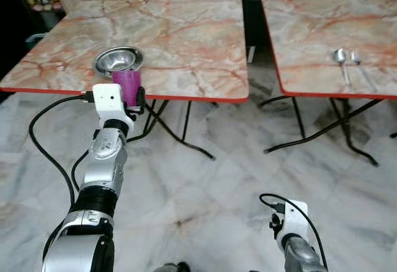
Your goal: Setting the table
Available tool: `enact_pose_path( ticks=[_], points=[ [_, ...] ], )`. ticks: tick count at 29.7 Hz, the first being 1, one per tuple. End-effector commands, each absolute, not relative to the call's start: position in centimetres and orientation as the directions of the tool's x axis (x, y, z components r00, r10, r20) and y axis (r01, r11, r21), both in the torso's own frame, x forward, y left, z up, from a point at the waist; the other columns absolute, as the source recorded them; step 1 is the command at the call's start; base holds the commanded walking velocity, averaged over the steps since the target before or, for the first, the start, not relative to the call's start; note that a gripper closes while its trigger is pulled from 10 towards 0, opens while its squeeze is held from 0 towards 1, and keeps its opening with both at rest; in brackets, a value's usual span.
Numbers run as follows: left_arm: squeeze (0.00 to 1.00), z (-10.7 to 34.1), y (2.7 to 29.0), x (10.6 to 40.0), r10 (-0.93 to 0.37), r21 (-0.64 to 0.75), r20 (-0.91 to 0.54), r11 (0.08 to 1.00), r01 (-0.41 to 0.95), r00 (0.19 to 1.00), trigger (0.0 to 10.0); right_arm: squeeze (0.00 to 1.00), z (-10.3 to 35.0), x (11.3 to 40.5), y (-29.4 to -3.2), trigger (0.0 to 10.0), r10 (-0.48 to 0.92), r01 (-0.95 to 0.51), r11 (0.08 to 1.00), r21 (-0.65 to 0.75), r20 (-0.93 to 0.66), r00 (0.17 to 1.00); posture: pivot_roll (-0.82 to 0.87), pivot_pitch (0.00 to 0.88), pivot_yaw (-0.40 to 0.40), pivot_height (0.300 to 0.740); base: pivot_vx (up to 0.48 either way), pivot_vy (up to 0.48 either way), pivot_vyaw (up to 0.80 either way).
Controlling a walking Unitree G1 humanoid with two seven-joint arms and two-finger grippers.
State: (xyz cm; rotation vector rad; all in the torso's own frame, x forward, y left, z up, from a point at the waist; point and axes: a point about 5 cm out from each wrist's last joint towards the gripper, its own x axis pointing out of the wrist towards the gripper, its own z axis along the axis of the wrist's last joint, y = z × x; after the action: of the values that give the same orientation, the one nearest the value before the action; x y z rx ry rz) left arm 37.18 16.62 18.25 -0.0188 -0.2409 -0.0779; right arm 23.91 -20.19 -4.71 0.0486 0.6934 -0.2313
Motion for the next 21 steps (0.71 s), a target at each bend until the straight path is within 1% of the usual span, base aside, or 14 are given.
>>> enact_pose_path(
  ticks=[1,4,10,12,15,18,21],
  points=[
    [0.0,18.5,16.1,37.1,-0.121,-0.002,0.241,0.992,0.126,0.963,10.0,0.0,-4.4,24.3,-20.5,10.0,-0.208,0.248,0.969,-0.023,-0.62,0.756,-0.03,0.133,0.039,0.74,0.0,0.0,0.0],
    [0.0,18.6,15.8,37.0,-0.141,-0.004,0.24,0.989,0.146,0.961,10.0,0.0,-4.2,24.5,-20.6,10.0,-0.213,0.258,0.966,-0.015,-0.611,0.763,-0.03,0.132,0.04,0.74,0.0,0.0,0.0],
    [0.0,19.1,14.8,36.8,-0.246,-0.047,0.239,0.963,0.264,0.939,10.0,0.0,-3.9,24.8,-20.9,10.0,-0.22,0.291,0.956,0.021,-0.604,0.766,-0.03,0.129,0.044,0.74,0.0,0.0,0.0],
    [0.0,19.3,14.4,36.7,-0.288,-0.03,0.234,0.953,0.303,0.929,10.0,0.0,-3.5,25.2,-21.0,10.0,-0.22,0.3,0.953,0.041,-0.587,0.779,-0.02,0.13,0.045,0.74,0.0,0.0,0.0],
    [0.0,19.3,14.4,36.6,-0.292,-0.03,0.232,0.951,0.307,0.928,10.0,0.0,-3.5,25.2,-21.0,10.0,-0.22,0.3,0.953,0.042,-0.586,0.78,-0.02,0.13,0.045,0.74,0.0,0.0,0.0],
    [0.0,19.4,13.8,36.5,-0.325,-0.023,0.22,0.941,0.338,0.92,10.0,0.0,-2.9,26.1,-20.7,10.0,-0.222,0.302,0.952,0.054,-0.559,0.799,-0.03,0.127,0.053,0.74,0.0,0.0,0.0],
    [0.0,19.4,13.7,36.5,-0.313,-0.015,0.215,0.946,0.324,0.925,10.0,0.0,-2.7,26.3,-20.7,10.0,-0.225,0.307,0.95,0.062,-0.547,0.807,-0.02,0.123,0.055,0.74,0.0,0.0,0.0]
  ],
)
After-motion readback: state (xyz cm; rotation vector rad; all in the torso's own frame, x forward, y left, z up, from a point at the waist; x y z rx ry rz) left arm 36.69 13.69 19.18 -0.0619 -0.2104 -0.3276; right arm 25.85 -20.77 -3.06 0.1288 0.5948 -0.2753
